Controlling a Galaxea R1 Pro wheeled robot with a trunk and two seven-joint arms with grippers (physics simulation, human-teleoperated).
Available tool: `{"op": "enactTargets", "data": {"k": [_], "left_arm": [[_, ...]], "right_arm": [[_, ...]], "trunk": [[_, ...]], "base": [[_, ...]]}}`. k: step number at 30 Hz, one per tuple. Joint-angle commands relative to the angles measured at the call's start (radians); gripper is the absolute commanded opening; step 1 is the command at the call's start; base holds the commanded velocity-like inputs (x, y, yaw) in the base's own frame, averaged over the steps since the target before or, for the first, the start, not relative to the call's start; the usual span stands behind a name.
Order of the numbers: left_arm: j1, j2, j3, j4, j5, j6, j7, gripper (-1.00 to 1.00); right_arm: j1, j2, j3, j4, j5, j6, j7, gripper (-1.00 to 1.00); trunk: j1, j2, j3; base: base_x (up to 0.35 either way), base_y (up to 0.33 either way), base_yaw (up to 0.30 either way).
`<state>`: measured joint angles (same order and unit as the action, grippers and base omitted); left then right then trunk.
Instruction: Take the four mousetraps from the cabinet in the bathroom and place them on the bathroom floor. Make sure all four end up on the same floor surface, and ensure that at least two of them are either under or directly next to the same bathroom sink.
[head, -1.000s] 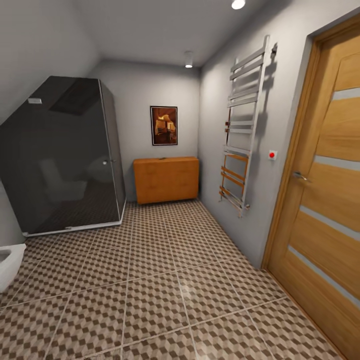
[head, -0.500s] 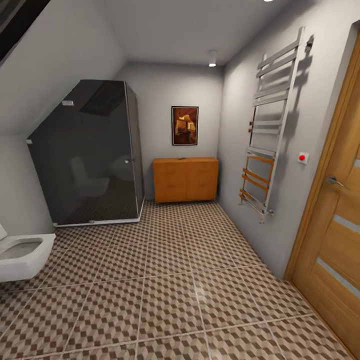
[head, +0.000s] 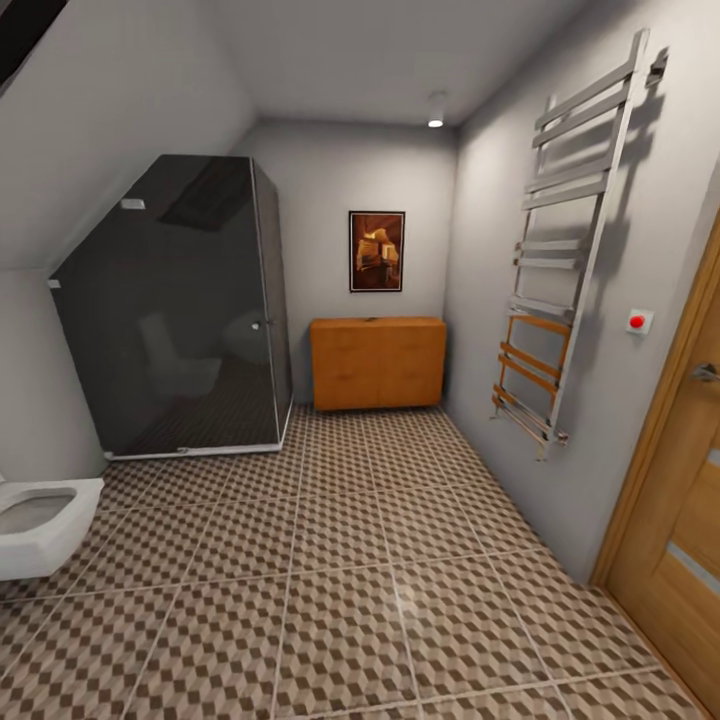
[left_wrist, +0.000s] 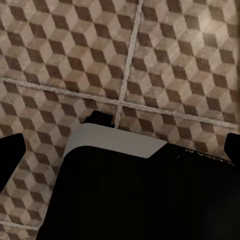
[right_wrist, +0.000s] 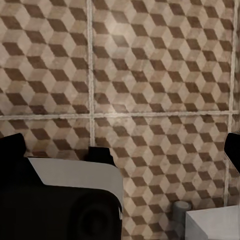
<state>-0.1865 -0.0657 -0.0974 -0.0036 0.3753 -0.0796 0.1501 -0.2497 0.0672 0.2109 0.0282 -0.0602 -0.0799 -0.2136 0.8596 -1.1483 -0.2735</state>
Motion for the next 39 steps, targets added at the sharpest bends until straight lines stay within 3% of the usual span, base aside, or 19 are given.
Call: {"op": "enactTargets", "data": {"k": [1,39], "left_arm": [[-0.001,0.000,-0.008,0.001,0.008,-0.003,0.003,1.00],[-0.001,0.001,-0.005,-0.001,0.010,0.000,0.003,1.00]], "right_arm": [[-0.001,0.000,0.007,0.003,-0.006,-0.006,-0.003,1.00],[-0.001,-0.001,0.003,0.002,-0.013,-0.008,-0.004,1.00]], "trunk": [[0.001,-0.001,-0.001],[0.001,-0.001,-0.001]], "base": [[0.319,0.000,0.004],[0.323,0.000,0.000]]}}
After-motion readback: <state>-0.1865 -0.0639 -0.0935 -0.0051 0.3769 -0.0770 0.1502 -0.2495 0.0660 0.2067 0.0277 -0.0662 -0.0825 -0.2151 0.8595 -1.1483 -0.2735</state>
